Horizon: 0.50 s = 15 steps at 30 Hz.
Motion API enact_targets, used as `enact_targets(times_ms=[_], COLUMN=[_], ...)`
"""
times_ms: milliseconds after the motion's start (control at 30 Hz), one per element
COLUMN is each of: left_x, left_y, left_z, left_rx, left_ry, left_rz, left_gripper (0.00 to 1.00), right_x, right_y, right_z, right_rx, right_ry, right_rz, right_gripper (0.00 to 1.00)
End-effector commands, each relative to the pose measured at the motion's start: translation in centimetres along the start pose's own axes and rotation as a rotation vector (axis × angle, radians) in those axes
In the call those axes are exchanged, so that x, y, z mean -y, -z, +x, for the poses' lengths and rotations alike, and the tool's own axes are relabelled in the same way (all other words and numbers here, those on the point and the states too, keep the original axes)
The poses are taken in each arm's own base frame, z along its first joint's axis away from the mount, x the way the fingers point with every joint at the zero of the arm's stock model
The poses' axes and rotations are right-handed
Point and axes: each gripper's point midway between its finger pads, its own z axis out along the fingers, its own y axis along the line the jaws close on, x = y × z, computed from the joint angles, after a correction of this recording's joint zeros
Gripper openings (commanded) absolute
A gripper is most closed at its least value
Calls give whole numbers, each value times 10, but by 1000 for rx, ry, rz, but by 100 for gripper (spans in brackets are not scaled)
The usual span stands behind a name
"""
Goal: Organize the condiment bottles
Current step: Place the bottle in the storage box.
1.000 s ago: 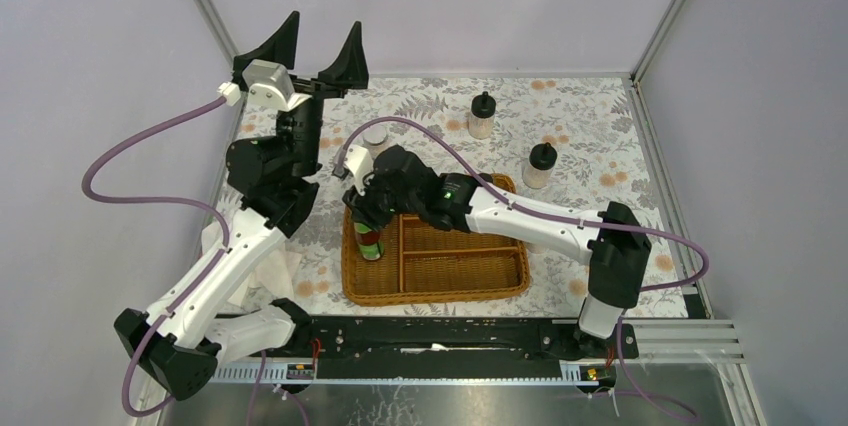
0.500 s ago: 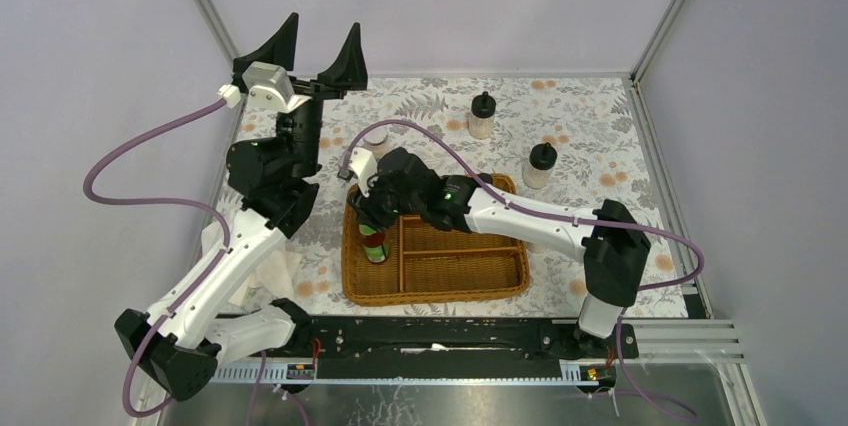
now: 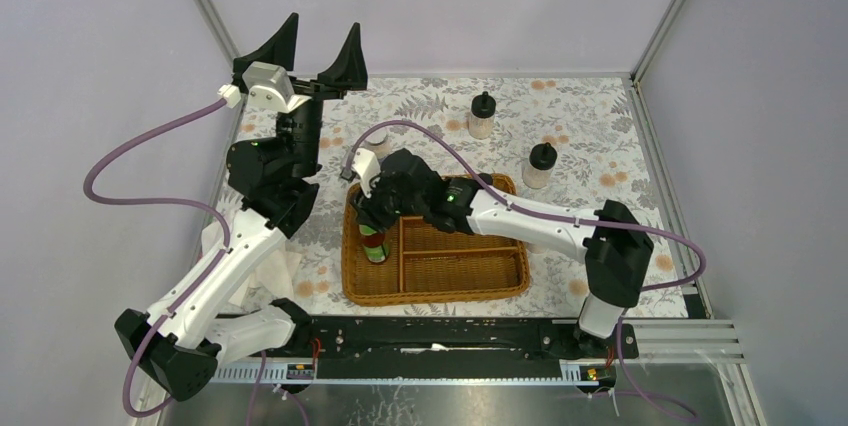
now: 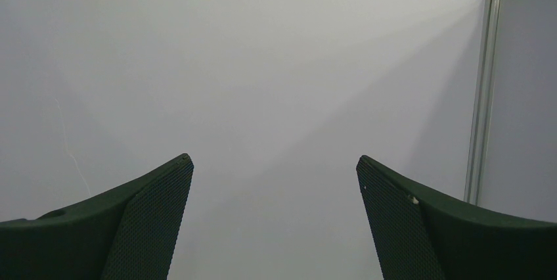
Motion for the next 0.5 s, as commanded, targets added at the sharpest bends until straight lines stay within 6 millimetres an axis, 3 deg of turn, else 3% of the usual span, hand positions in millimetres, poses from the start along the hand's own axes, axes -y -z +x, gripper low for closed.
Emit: enact_targets(times_ms=[0,467], left_x=[-7,-4], left_y=[1,-3], left_z=[-16,-17], left_rx=[53,44], left_ry=[15,48], left_rz=[-24,-23], left_gripper=[99,99], right_x=[-5,-11], right_y=[22,33], right_z=[-36,-39], right_rx=[116,130], right_ry=[-2,-12], right_rz=[-18,-37], right_gripper=[1,24])
